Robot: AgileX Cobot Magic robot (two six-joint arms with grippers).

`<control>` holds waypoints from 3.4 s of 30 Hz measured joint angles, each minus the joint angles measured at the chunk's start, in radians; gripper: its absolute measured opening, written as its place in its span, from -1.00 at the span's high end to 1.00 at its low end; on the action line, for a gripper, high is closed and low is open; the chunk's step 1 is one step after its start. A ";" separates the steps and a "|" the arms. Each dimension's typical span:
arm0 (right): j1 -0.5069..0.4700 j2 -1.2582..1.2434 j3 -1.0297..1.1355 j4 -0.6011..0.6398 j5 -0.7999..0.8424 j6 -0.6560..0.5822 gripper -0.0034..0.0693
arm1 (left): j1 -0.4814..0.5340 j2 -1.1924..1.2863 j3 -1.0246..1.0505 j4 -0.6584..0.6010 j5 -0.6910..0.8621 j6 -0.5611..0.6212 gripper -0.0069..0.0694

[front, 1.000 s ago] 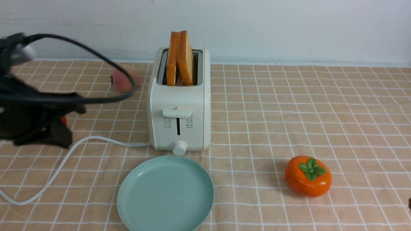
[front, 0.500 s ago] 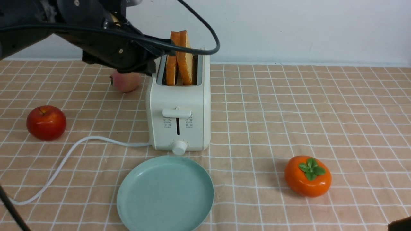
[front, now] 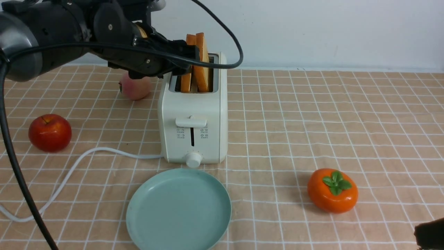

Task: Take toasted bread from bread machine on light coffee tablecloth place on plate.
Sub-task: 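Reach for a toast slice standing in the toaster with the left gripper, then place the slice of bread on the plate with the left gripper, then grasp the toast slice in the toaster and pull it up out of the slot with the right gripper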

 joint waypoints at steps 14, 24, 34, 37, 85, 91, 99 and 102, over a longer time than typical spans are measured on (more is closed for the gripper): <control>0.000 0.000 0.000 0.005 -0.016 0.000 0.92 | 0.000 0.049 0.000 0.029 -0.002 0.000 -0.03; 0.000 0.000 0.000 0.007 -0.018 0.000 0.90 | 0.000 -0.061 0.000 0.101 0.011 0.000 0.72; 0.000 0.000 0.000 0.008 -0.035 0.000 0.89 | 0.000 -0.377 0.005 0.104 0.279 -0.006 0.72; 0.000 0.000 0.000 0.008 -0.040 0.000 0.88 | 0.000 -0.508 0.129 0.054 0.327 -0.019 0.72; 0.000 0.099 -0.313 0.093 0.015 0.000 0.84 | 0.000 -0.554 0.858 -0.097 0.175 0.057 0.37; 0.106 0.330 -0.537 0.115 0.073 0.001 0.88 | 0.000 -0.789 0.858 0.301 0.401 -0.269 0.86; 0.468 0.659 -0.836 -0.161 -0.045 0.155 0.88 | 0.000 -1.213 0.858 0.344 0.440 -0.330 0.86; 0.581 0.869 -1.060 -0.345 -0.053 0.243 0.71 | 0.000 -1.403 0.858 0.344 0.471 -0.360 0.86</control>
